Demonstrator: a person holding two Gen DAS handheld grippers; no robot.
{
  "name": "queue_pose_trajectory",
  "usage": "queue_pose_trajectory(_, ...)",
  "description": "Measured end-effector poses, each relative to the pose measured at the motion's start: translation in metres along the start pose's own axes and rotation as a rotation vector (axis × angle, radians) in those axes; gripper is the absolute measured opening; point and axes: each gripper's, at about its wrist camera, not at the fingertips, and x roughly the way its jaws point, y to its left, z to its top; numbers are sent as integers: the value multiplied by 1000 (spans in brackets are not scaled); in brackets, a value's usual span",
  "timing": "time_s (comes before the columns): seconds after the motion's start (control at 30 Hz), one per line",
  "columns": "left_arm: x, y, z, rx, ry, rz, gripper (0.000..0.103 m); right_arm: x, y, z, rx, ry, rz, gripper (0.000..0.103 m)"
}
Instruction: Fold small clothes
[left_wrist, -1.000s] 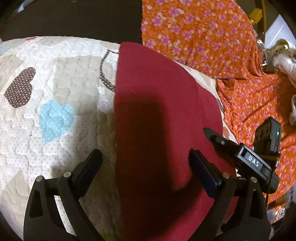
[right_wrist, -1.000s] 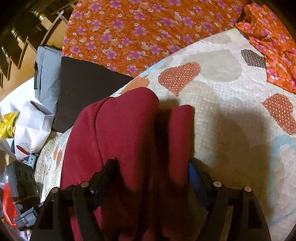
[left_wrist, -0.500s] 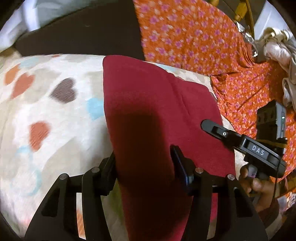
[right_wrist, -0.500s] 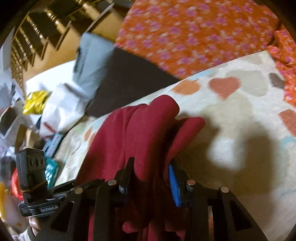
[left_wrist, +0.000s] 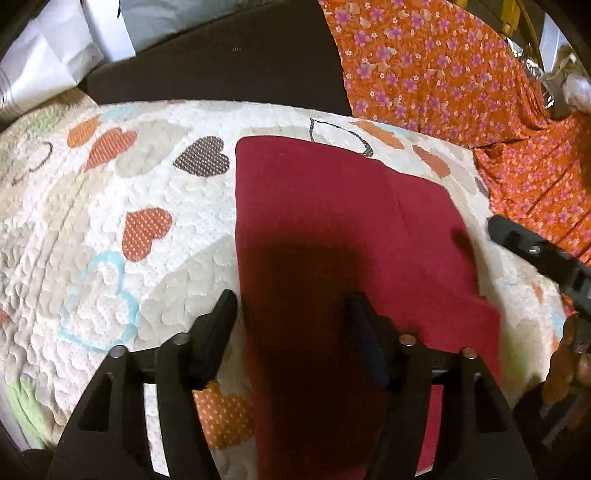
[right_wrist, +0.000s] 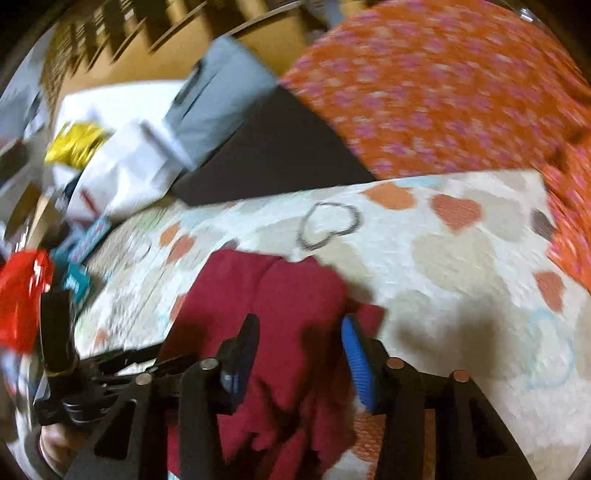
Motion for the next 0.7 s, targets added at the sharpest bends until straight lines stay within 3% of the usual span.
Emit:
queue_pose_trajectory(0.1,3,-2,2,22,-21,12,69,34,10,-2,-68,64,-38,33)
queue_pose_trajectory(0.17,7,0,3,18,-25,14,76,55,8,-3,-89,98,-78,31)
queue_pose_trajectory(0.37,11,3,4,-11,-23,7,79,79,-7,-2,-121,124,-145,30)
queue_pose_trajectory(0.53,7,1,2,4,-38,33,79,58,-1,2,-103,118,-137,30)
queue_pose_trajectory(0.7,7,-1,1,7,-46,44,79,20,24,-18,-141,99,-64,30)
